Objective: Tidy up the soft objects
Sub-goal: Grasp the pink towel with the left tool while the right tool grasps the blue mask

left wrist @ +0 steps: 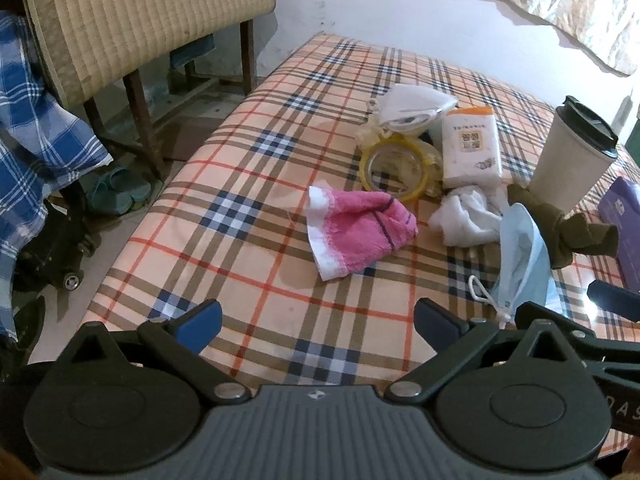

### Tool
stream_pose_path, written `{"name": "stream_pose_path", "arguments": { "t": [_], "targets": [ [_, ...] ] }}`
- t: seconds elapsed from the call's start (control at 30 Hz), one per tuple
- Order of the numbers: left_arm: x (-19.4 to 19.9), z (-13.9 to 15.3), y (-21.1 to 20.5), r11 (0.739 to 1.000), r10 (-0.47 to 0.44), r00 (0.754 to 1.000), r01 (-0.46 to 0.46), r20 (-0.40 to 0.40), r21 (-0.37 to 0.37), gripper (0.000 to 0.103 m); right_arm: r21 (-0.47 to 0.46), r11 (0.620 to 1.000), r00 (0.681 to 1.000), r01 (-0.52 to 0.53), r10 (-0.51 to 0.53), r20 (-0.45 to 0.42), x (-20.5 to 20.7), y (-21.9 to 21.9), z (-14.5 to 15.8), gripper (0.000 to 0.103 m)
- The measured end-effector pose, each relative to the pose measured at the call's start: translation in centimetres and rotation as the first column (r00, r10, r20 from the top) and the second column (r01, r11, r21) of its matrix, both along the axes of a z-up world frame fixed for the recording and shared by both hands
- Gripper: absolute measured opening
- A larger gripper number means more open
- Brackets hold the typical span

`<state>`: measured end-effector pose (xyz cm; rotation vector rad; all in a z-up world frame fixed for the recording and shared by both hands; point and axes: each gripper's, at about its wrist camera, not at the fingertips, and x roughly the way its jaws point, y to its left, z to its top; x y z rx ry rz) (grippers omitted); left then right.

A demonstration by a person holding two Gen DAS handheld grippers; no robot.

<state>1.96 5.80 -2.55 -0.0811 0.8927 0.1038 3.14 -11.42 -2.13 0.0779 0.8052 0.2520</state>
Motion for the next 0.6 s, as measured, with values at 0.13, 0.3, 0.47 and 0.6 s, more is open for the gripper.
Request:
{"name": "stream_pose_path", "arguments": {
  "t": [0.13, 0.3, 0.47, 0.6],
  "targets": [
    [0.3, -0.1, 0.4, 1.000, 0.004, 1.000, -0.004, 0.001, -0.008, 0.103, -0.003, 1.000, 1.000, 0.012, -0.012, -0.021, 0.6, 0.2, -0.3, 0.101],
    [1.1, -0.1, 1.2, 1.000, 0.001, 1.000, -0.001, -0.002, -0.011, 0.103, -0.002, 0.999, 0.999, 0.039, -0.039, -0.037, 1.2, 0.4, -0.5, 0.101],
    [2.0, -0.2, 1.7, 1.000, -0.014, 1.000, 0.014, -0.001, -0.012, 0.103, 0.006, 0.998, 0.996, 0.064, -0.063, -0.065, 2.1, 0.6, -0.9, 0.101],
    [3.0, -0.3, 1.6, 0.997, -0.074, 0.997, 0.074, 0.000, -0.016, 0.103, 0.021, 0.997, 0.992, 0.079, -0.076, -0.099, 2.8, 0.7, -1.5, 0.101]
  ]
}}
